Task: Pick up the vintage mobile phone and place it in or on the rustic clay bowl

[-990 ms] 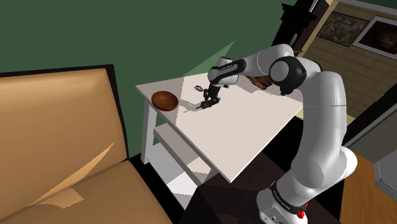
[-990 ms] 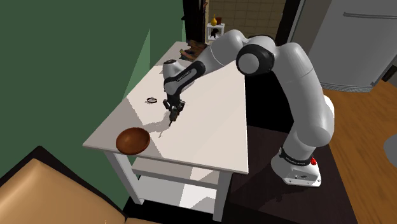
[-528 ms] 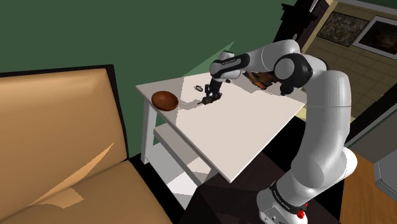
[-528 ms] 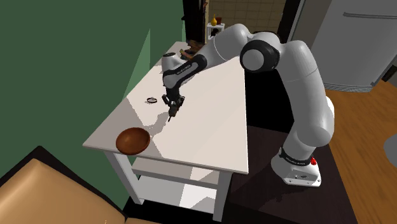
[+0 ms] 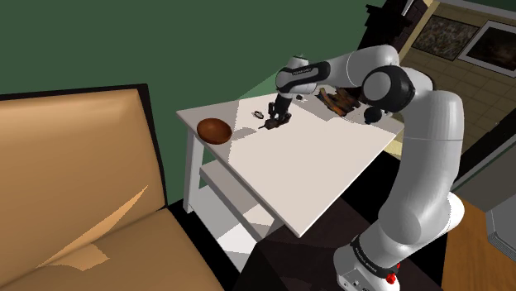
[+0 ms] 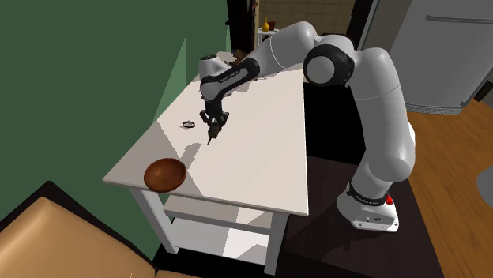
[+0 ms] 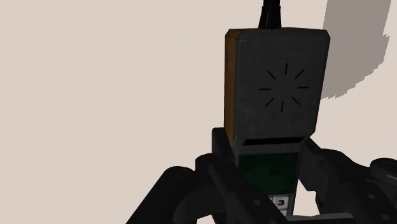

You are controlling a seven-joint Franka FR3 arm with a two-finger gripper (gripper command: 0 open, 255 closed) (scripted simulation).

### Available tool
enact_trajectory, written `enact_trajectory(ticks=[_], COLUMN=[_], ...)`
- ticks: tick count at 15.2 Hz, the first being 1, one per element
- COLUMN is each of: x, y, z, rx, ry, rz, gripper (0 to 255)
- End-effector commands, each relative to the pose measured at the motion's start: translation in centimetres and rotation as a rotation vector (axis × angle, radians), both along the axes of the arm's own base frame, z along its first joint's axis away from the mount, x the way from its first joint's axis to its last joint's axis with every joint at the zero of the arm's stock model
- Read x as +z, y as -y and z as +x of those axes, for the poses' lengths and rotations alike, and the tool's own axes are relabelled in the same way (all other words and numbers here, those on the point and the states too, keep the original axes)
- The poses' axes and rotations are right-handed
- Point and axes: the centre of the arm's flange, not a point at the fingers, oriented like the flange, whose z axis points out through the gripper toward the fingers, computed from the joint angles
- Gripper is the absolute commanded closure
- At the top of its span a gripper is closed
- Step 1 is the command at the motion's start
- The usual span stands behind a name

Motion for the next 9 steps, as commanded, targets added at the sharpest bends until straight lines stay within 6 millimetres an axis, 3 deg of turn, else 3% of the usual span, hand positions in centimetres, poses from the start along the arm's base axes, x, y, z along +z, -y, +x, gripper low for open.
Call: enact_trajectory(ticks=[1, 6, 9], x=[1.0, 3.5, 3.5], y=[0.0, 0.0, -3.6], z=[-0.1, -0.1, 1.5], rx=[0.000, 0.000, 0.000], ry=[0.000, 0.000, 0.000], rz=[0.000, 0.000, 0.000], gripper=[255, 255, 255])
